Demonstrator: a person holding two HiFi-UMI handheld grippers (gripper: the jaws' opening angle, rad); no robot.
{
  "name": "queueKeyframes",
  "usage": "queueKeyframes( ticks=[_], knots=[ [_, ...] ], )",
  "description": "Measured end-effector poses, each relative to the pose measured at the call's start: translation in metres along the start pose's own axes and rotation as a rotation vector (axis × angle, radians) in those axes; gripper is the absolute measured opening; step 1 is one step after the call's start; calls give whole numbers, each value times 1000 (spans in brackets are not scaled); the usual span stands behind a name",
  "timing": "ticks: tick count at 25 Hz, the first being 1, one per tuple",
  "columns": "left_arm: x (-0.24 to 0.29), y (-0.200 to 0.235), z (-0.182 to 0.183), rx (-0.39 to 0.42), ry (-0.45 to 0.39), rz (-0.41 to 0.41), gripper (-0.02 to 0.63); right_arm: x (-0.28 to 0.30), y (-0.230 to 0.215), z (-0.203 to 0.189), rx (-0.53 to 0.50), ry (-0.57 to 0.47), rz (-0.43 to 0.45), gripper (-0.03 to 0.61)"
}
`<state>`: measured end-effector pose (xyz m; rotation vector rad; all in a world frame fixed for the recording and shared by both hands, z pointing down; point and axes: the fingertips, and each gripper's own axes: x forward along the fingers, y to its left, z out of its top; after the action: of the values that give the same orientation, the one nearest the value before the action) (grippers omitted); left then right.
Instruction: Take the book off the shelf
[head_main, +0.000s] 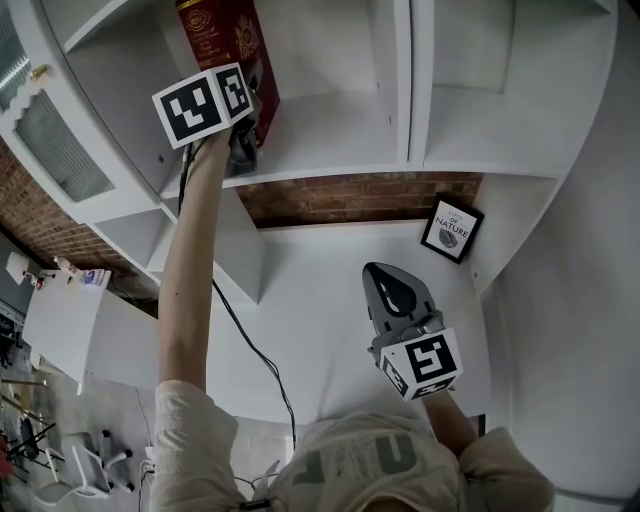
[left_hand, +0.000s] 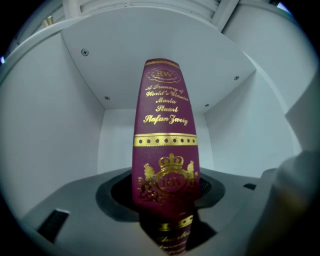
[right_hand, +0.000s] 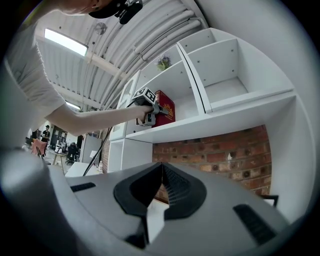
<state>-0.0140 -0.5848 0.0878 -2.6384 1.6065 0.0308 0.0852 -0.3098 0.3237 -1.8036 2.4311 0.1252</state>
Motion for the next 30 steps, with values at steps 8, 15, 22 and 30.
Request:
queueKeyframes(
  ticks=[8, 15, 22, 30],
  knots=[
    [-4, -3, 2, -19, -2, 18, 259, -2, 0, -5, 48, 9, -7, 15],
    [-5, 4, 0, -28, 11, 40, 256, -6, -6, -3, 104, 5, -3, 15],
    [-27, 3, 3, -41, 20, 52, 256, -10, -12, 3, 127, -6, -7, 15],
    [-63, 13, 2, -48, -14, 70, 256, -8, 1, 17, 122, -23, 38, 14]
  ],
)
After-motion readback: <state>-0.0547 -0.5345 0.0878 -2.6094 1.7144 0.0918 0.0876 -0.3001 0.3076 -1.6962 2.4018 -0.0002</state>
